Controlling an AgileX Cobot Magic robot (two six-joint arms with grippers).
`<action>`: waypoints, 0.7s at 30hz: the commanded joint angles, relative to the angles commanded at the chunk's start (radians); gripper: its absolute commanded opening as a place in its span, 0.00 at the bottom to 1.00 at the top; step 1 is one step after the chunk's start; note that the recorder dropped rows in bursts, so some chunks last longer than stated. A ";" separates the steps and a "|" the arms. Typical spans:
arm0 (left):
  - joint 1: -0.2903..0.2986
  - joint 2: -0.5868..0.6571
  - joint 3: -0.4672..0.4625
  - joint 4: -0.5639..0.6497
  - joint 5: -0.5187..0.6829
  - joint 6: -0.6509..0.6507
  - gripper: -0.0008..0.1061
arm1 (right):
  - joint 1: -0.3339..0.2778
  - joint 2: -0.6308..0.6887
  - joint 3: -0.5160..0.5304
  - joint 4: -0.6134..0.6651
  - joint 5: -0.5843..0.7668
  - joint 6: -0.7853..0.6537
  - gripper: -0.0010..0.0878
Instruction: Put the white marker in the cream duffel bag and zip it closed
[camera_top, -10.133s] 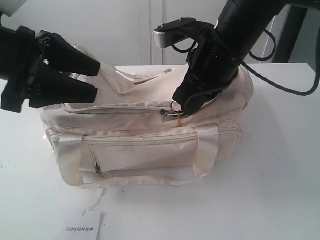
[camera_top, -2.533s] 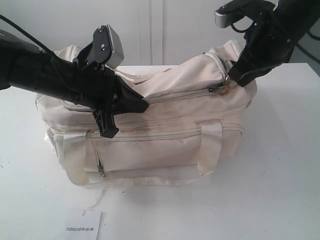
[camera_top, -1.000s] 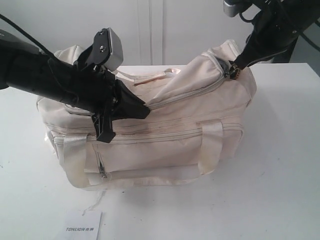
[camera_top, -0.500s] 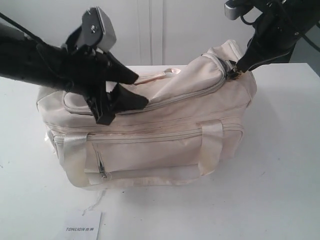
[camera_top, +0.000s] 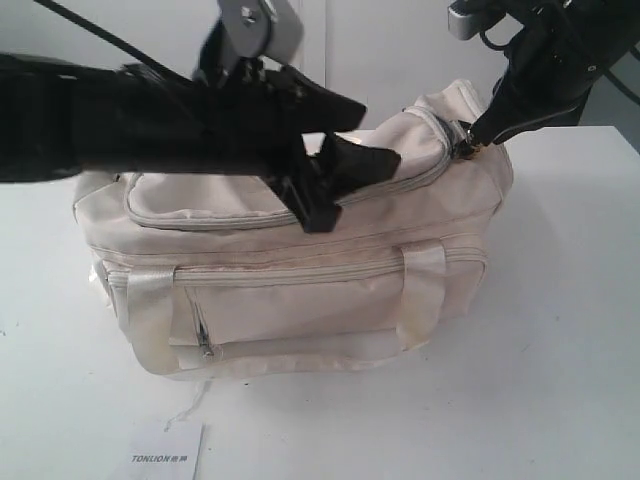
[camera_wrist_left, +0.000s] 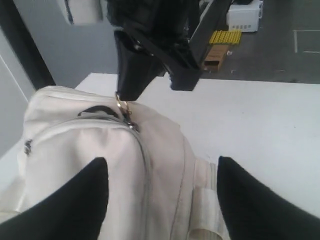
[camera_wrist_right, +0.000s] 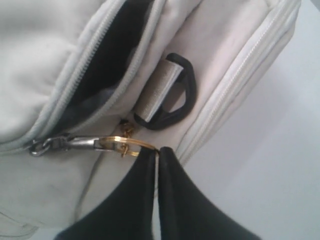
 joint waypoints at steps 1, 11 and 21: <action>-0.010 0.017 -0.010 0.000 -0.004 -0.002 0.62 | 0.000 0.000 0.000 0.000 0.003 0.000 0.01; -0.050 0.179 -0.201 0.000 -0.149 -0.002 0.62 | 0.000 0.000 0.000 0.027 0.003 0.002 0.01; -0.052 0.274 -0.318 0.000 -0.158 -0.002 0.58 | 0.000 0.000 0.000 0.027 0.000 0.002 0.01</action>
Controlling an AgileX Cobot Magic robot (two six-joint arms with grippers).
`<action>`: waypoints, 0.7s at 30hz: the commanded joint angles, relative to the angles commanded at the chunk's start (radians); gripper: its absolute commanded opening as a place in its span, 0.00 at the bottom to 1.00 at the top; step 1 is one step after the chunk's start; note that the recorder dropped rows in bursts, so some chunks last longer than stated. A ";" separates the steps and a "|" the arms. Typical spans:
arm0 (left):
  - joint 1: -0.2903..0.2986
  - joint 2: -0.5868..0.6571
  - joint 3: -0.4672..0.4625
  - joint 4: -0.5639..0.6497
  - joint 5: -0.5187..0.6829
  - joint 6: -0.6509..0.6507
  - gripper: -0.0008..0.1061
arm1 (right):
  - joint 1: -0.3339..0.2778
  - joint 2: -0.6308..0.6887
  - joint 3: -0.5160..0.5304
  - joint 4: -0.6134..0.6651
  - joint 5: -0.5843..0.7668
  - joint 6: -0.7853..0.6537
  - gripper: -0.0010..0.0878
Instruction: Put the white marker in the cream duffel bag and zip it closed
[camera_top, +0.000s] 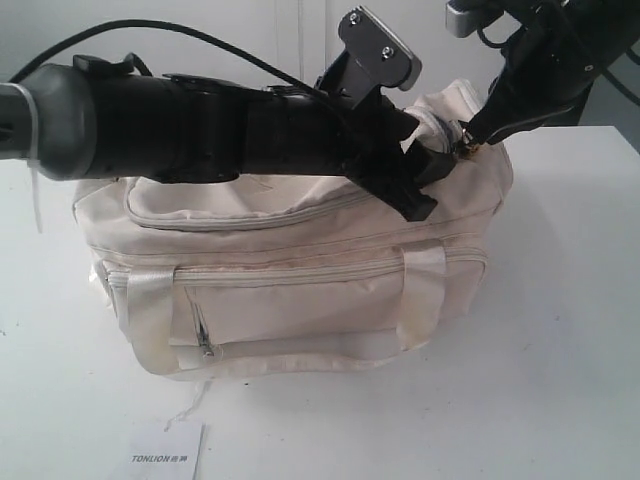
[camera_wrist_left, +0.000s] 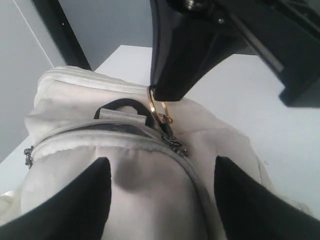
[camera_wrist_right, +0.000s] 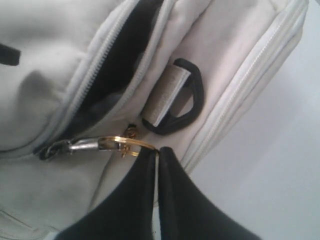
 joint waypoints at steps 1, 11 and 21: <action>0.000 0.004 -0.005 0.000 0.000 0.000 0.58 | 0.000 0.000 0.000 0.000 0.000 0.000 0.01; 0.000 0.019 -0.005 0.000 -0.033 0.000 0.56 | 0.000 0.000 0.000 -0.002 -0.020 0.000 0.01; 0.000 0.028 -0.005 0.000 -0.057 -0.008 0.01 | 0.000 0.000 0.000 -0.002 -0.058 0.000 0.01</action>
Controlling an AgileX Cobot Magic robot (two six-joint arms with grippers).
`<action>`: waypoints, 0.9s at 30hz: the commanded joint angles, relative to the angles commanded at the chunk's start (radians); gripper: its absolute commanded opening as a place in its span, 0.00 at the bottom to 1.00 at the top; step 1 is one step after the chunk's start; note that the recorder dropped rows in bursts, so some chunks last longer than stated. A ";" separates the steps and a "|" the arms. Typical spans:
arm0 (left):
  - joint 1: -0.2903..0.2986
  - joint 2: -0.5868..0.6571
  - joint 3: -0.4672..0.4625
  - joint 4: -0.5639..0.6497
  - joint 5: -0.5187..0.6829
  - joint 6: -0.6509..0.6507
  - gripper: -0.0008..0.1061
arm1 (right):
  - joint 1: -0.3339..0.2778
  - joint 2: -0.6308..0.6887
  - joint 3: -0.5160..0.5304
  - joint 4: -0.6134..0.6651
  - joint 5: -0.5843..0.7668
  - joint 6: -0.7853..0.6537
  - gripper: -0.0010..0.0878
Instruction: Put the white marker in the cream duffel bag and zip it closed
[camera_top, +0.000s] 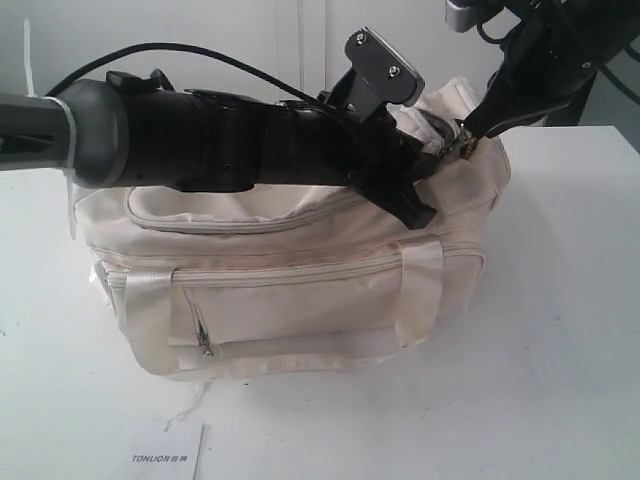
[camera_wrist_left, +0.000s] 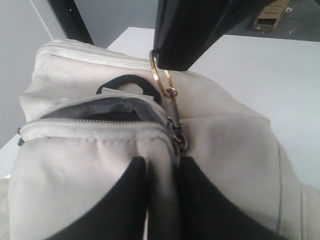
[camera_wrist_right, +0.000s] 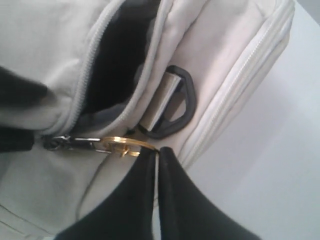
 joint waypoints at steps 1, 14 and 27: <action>0.000 0.000 0.000 0.000 0.009 0.000 0.01 | 0.000 0.000 0.000 0.000 -0.002 0.000 0.01; 0.000 -0.030 0.000 0.000 0.052 -0.008 0.01 | 0.000 0.000 0.000 0.034 -0.177 0.006 0.01; 0.000 -0.030 0.000 0.000 0.079 -0.010 0.01 | 0.000 0.004 0.000 0.034 -0.308 0.006 0.01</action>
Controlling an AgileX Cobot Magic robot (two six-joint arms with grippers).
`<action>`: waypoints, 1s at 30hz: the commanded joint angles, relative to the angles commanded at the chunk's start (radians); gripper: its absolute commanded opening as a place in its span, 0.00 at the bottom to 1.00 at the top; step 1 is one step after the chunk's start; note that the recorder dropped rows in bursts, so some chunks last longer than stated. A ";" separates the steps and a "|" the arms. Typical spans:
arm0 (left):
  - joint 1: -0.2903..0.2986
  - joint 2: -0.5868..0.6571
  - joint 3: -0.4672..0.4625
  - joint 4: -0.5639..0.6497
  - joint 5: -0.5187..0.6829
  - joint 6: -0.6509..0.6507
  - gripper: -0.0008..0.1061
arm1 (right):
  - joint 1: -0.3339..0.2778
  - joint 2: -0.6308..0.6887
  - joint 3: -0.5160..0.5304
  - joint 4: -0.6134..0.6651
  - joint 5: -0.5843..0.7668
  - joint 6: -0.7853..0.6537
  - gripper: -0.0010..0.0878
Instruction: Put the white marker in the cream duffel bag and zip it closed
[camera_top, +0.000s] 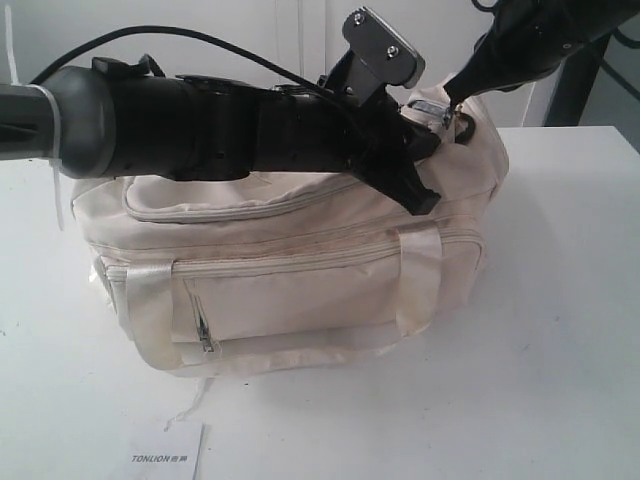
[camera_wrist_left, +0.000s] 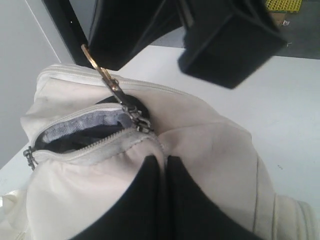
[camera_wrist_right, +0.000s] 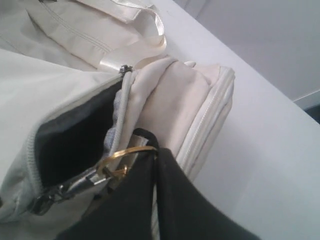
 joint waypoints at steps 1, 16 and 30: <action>0.000 0.000 0.000 0.000 0.005 0.000 0.01 | 0.000 0.000 0.000 0.000 -0.007 0.000 0.01; 0.000 0.000 0.000 0.000 0.020 0.000 0.01 | 0.000 0.034 0.000 0.014 -0.117 0.000 0.01; 0.000 -0.004 0.000 0.000 0.073 -0.009 0.01 | 0.000 0.034 0.000 0.019 -0.236 0.000 0.01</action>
